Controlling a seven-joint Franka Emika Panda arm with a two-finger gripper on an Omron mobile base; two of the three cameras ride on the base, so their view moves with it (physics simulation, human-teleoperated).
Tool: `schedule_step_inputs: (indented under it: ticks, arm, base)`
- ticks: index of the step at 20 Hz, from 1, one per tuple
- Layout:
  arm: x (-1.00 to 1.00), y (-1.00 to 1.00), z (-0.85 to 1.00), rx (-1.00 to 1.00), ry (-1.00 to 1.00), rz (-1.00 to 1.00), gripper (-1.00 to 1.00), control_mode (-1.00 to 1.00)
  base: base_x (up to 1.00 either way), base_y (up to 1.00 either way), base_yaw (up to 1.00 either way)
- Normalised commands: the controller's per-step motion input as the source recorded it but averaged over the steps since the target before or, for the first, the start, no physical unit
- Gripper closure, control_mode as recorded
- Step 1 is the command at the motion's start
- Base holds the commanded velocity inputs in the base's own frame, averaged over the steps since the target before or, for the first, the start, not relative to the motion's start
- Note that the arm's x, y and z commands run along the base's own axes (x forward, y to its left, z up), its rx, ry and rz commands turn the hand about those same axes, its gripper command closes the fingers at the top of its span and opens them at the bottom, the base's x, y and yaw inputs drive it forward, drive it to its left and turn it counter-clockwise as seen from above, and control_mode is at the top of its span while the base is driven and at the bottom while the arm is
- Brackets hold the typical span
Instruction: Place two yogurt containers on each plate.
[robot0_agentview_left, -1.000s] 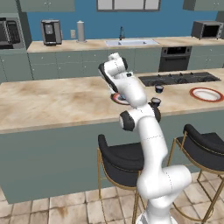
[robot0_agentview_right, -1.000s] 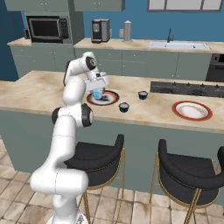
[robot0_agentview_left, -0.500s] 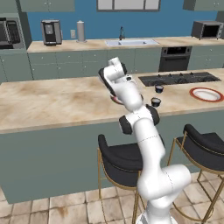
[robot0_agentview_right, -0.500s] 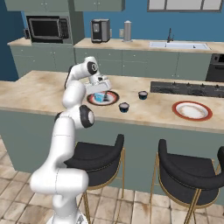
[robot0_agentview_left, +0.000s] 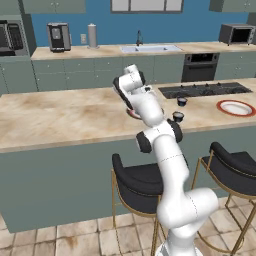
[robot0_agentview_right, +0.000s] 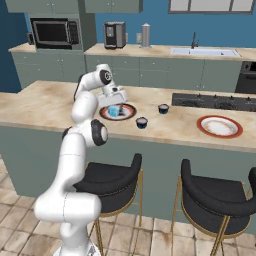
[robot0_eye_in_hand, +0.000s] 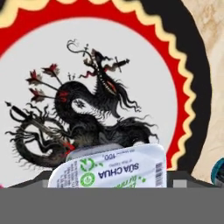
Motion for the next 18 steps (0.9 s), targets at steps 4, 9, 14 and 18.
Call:
schedule_step_inputs:
  ticks: [4,9,14,18]
  arm:
    - [-0.28,0.03,0.01,0.00,-0.18,0.00,-1.00,-1.00]
    - [-0.56,-0.11,0.12,0.01,-0.14,0.00,-1.00,-1.00]
    - [-1.00,-0.40,-0.27,0.09,-0.28,0.00,-1.00,-1.00]
    - [-1.00,-0.36,-0.54,0.28,-0.49,0.00,-1.00,-1.00]
  base:
    - [0.00,0.00,0.00]
    - [0.00,0.00,0.00]
    - [0.00,0.00,0.00]
    - [0.00,0.00,0.00]
